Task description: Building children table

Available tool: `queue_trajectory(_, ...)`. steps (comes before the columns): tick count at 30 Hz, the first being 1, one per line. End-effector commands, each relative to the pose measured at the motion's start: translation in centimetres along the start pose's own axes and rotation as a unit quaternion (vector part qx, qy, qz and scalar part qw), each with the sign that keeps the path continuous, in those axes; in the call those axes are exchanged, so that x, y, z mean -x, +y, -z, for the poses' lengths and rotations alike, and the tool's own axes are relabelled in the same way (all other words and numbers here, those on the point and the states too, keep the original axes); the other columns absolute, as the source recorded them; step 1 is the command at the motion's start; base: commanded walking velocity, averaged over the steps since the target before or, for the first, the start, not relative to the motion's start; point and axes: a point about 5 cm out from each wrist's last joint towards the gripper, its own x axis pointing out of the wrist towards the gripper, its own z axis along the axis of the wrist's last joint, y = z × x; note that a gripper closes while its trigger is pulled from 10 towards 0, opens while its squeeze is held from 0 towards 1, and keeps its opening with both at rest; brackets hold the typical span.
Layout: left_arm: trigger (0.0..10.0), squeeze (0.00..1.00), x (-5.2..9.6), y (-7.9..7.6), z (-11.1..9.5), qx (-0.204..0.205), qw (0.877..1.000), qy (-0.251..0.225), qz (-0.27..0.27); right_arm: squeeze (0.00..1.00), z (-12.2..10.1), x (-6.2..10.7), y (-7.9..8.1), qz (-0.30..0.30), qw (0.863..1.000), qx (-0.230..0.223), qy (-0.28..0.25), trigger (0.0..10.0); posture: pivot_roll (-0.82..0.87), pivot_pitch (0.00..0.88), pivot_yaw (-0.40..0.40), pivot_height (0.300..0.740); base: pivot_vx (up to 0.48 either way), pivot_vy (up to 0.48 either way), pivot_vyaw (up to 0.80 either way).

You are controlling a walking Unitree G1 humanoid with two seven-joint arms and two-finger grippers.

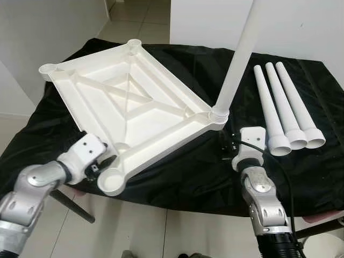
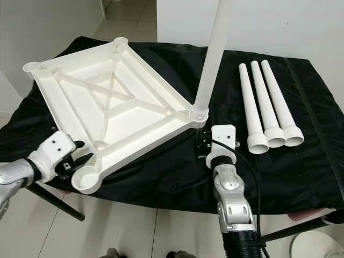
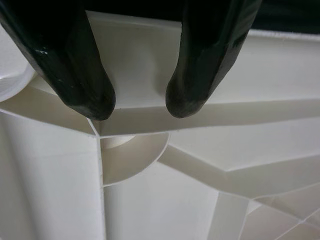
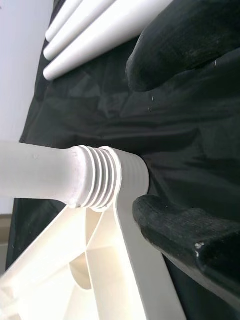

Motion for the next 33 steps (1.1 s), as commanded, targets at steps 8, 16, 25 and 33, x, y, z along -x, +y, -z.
queue_trajectory(8,10.0,0.0,-2.0,-2.6,-0.8,0.003,0.998,-0.018,0.053,0.0,0.1,0.1,-0.3,0.013,1.0,0.001,0.001,10.0,0.02,0.1,-0.008,0.74,0.0,0.0,0.0)
queue_trajectory(16,10.0,0.0,-5.2,-5.4,-3.3,0.029,0.995,-0.073,0.056,0.0,0.4,0.3,-0.3,0.007,1.0,0.003,0.005,10.0,0.02,0.075,0.003,0.74,0.0,0.0,0.0)
queue_trajectory(25,10.0,0.0,-5.9,-5.1,-3.7,0.03,0.995,-0.086,0.027,0.0,0.9,0.5,0.1,0.009,1.0,-0.004,0.013,10.0,0.02,0.054,0.019,0.74,0.0,0.0,0.0)
queue_trajectory(33,10.0,0.16,-4.3,-2.3,-2.6,0.009,0.995,-0.077,0.059,0.0,1.7,1.6,0.4,-0.009,1.0,-0.002,0.02,10.0,0.02,0.019,0.032,0.74,0.0,0.0,0.0)
